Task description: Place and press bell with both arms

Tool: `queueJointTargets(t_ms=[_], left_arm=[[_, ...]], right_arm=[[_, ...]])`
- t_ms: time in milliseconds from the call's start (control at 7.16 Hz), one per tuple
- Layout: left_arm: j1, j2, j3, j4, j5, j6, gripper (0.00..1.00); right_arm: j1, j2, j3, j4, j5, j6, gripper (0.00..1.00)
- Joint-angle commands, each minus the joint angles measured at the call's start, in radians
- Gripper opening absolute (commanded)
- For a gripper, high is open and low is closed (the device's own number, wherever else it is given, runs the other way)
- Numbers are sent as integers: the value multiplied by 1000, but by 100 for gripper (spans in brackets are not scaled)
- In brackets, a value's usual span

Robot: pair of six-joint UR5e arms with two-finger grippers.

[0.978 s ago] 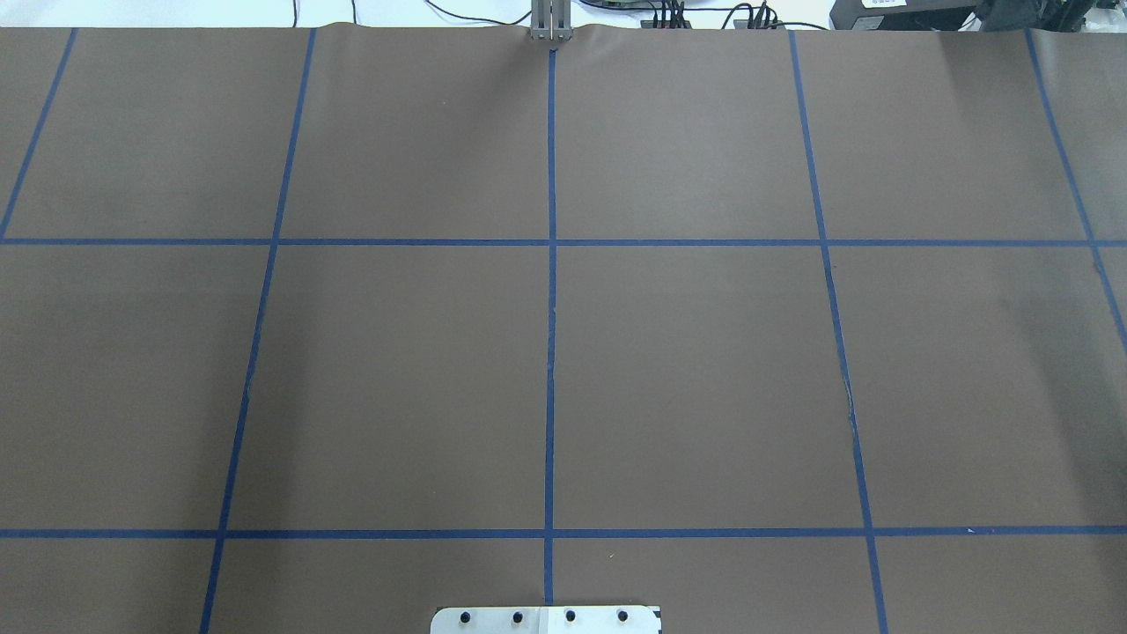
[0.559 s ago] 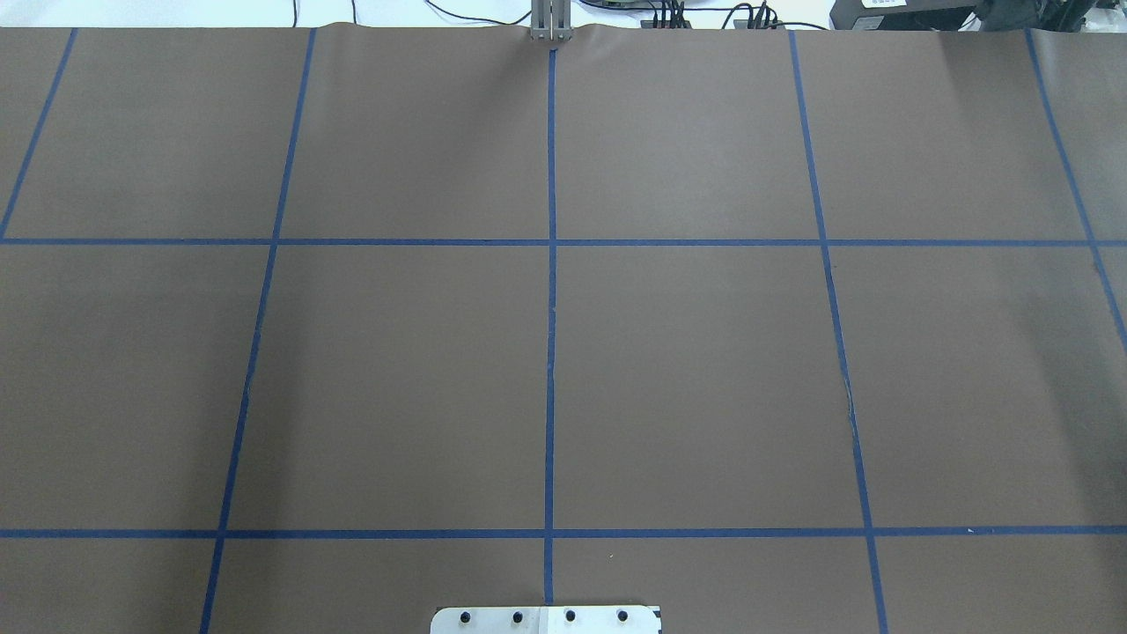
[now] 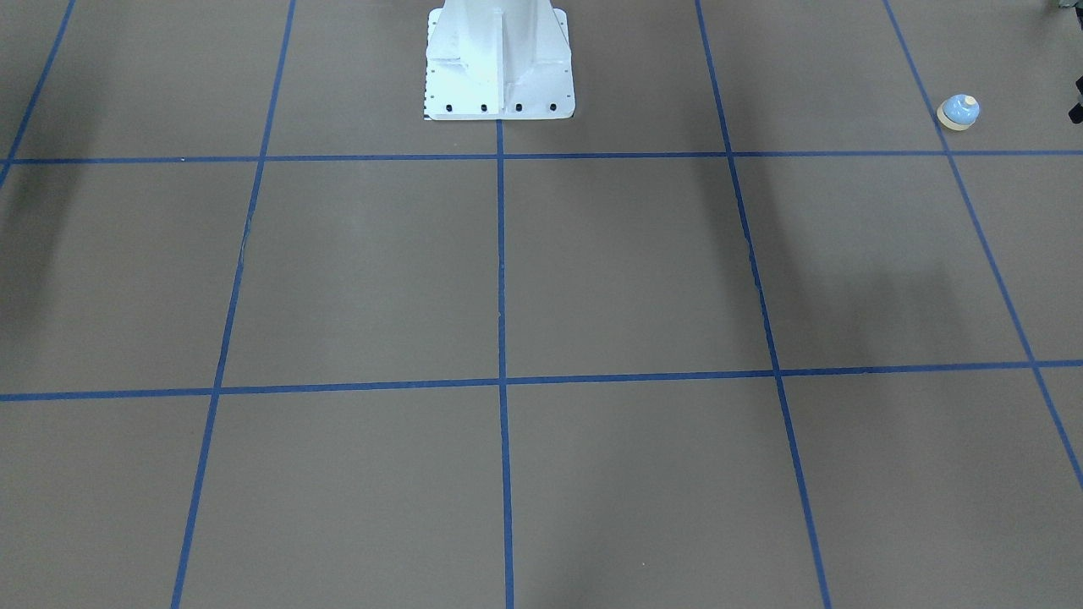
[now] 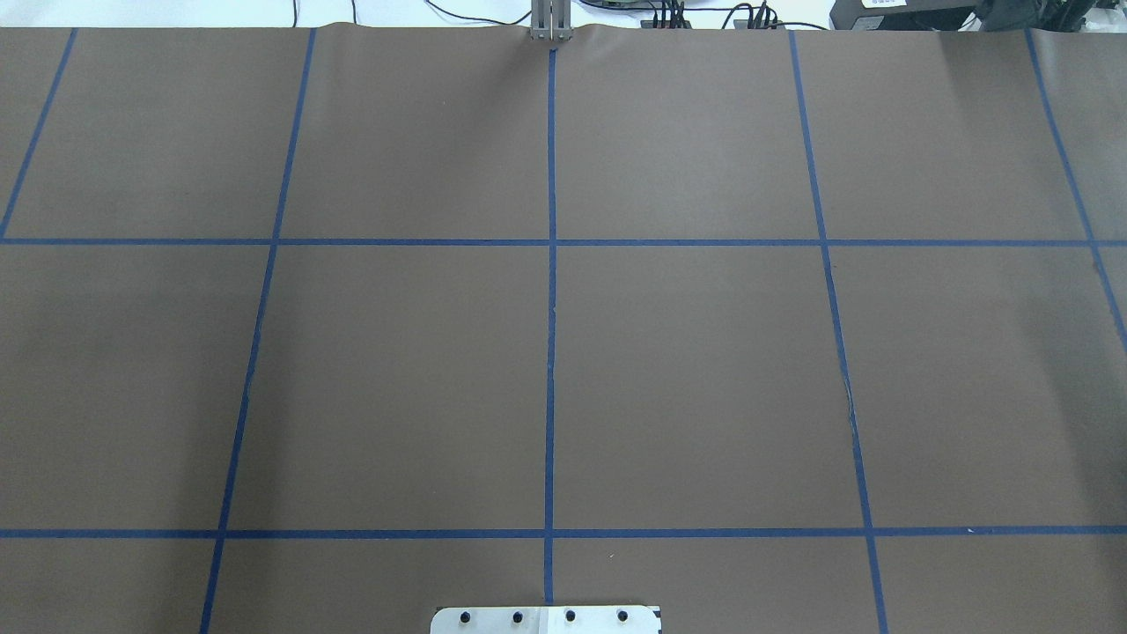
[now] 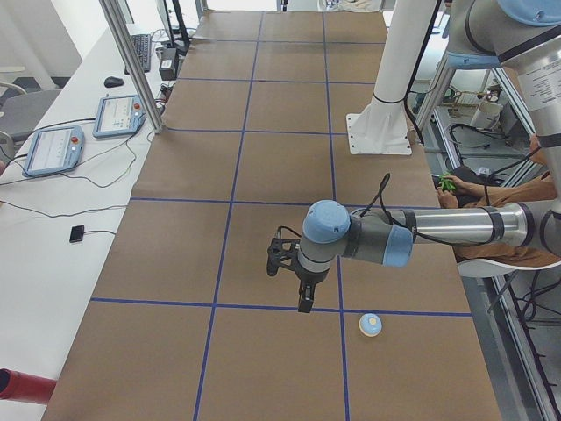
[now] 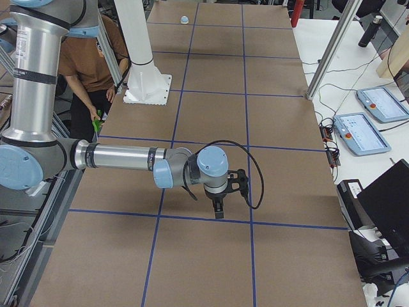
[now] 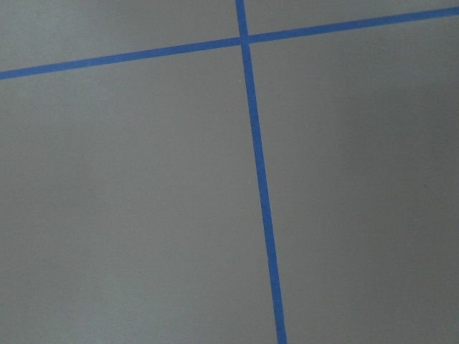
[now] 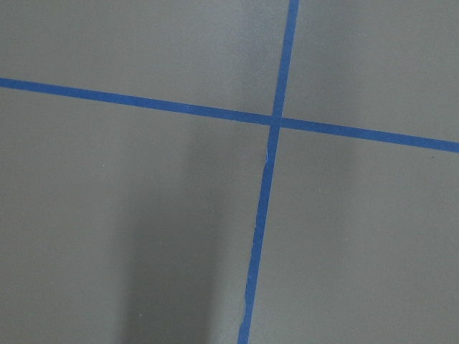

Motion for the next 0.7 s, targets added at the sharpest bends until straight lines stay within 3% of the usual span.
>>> queueJointTargets(t_ms=[0,279,559], left_arm=[[2,18,63,-1,-1,10,100],[66,16,149,-4,5,6,100],[210,15,194,-70,2,-10,100]], right_arm=[[-4,1,-1,1,26,-3,100],[-4,3,11,16,30,-2,100],[-5,3,10,56,30,3,100]])
